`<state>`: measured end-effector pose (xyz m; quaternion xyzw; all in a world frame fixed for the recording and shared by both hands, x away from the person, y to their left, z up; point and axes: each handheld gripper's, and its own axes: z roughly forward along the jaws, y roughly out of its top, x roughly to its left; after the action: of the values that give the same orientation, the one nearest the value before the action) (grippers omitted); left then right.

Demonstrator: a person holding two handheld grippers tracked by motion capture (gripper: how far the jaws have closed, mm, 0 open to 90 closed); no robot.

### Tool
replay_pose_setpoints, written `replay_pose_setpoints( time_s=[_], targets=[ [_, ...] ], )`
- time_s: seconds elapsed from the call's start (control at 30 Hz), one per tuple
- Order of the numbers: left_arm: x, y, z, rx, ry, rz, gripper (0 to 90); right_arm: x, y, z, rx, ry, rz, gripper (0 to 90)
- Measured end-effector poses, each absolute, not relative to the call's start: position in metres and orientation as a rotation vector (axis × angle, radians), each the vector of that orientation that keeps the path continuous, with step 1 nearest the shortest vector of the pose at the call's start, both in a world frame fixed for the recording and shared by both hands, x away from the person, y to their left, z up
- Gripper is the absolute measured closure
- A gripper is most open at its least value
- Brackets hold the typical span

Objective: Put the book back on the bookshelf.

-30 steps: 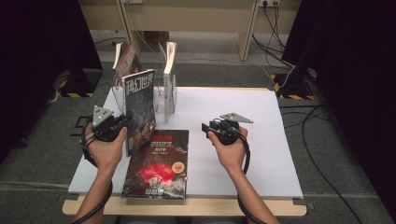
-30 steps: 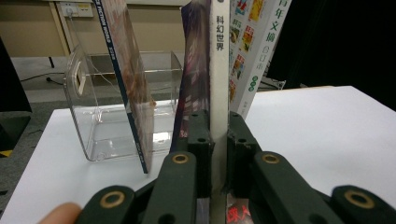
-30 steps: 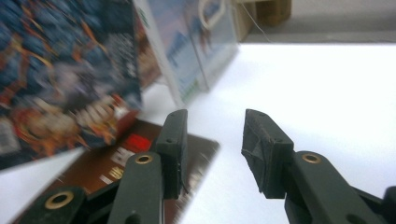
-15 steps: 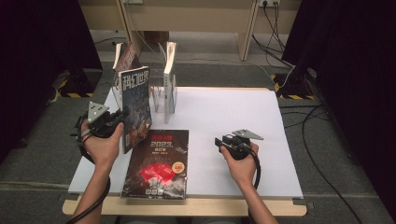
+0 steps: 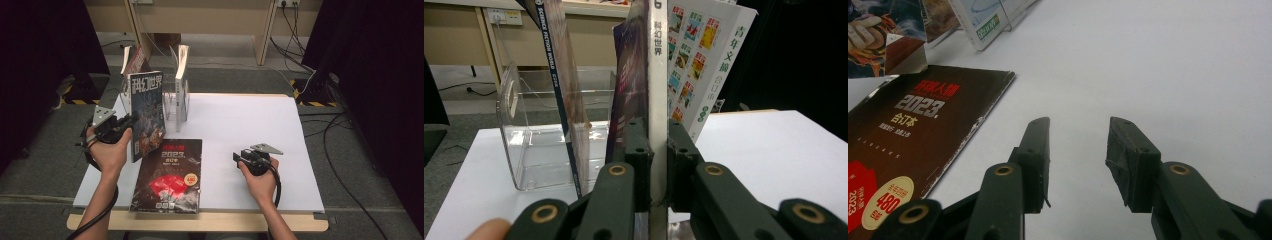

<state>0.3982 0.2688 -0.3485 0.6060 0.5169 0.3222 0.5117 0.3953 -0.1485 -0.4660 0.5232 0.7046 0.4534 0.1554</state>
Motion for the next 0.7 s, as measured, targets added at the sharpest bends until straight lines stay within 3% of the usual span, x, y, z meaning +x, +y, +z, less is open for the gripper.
replay_pose_setpoints(
  time_s=[0.7],
  targets=[
    [0.422,0.271,-0.345,1.427,1.253,0.813,82.7,0.396,-0.152,-0.47,1.493,2.022,1.282,61.9]
  ],
)
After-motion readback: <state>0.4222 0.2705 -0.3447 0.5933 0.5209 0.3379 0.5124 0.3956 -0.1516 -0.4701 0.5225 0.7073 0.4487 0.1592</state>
